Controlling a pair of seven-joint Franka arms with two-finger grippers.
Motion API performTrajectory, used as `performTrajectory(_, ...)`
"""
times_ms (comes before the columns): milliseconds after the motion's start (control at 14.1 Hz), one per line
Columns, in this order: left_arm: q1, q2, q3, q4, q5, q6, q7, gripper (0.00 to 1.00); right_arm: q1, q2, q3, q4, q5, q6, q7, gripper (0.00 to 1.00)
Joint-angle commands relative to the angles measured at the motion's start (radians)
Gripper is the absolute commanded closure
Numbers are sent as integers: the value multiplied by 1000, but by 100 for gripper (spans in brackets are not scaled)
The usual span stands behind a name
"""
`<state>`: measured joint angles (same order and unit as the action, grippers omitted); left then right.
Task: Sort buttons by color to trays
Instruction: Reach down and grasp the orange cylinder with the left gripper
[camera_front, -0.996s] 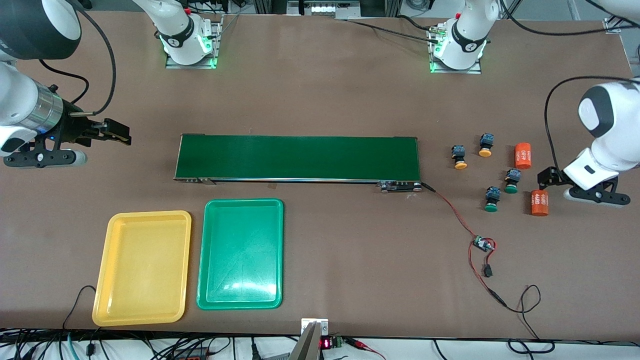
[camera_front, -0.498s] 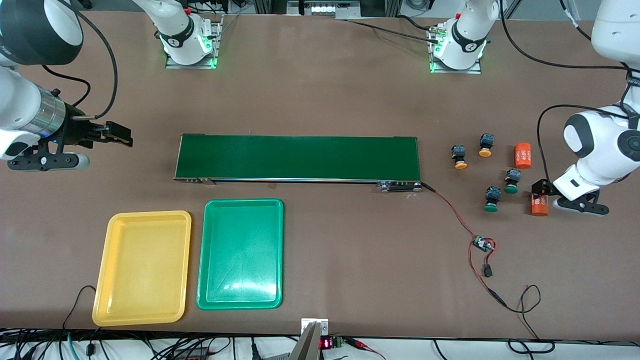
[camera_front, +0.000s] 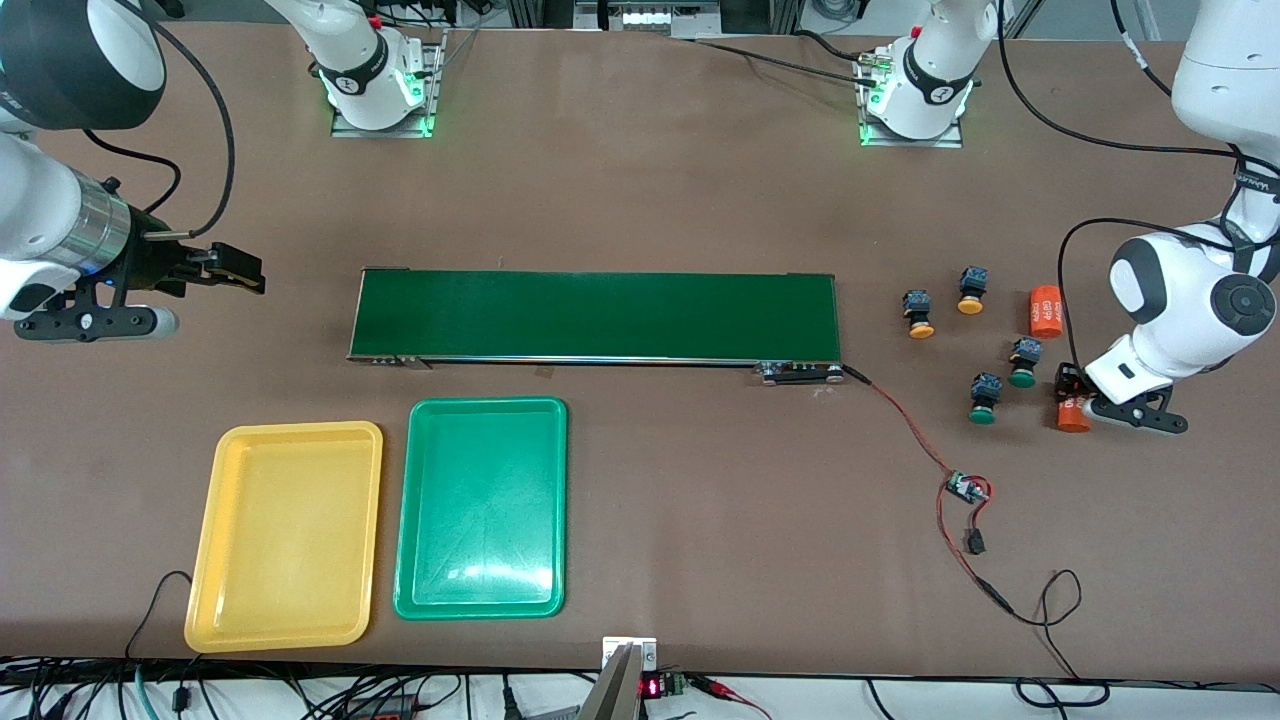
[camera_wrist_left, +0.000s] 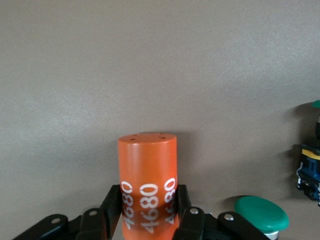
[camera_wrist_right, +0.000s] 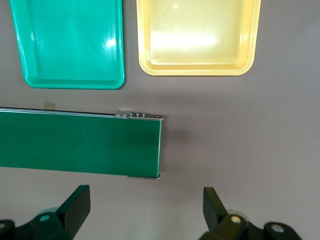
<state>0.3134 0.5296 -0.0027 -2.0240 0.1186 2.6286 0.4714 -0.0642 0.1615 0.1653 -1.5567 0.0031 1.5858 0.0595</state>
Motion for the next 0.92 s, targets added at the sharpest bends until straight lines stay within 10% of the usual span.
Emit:
performTrajectory(0, 4, -22, -14, 21, 13, -47, 47, 67, -5, 4, 0, 21, 9, -20, -13, 0)
performTrajectory(356, 3, -166, -94, 68, 13, -313, 119, 66, -5, 6, 0, 21, 9, -20, -13, 0)
performTrajectory(853, 3, -197, -386, 260, 6, -826, 240, 67, -5, 6, -1, 21, 9, -17, -13, 0)
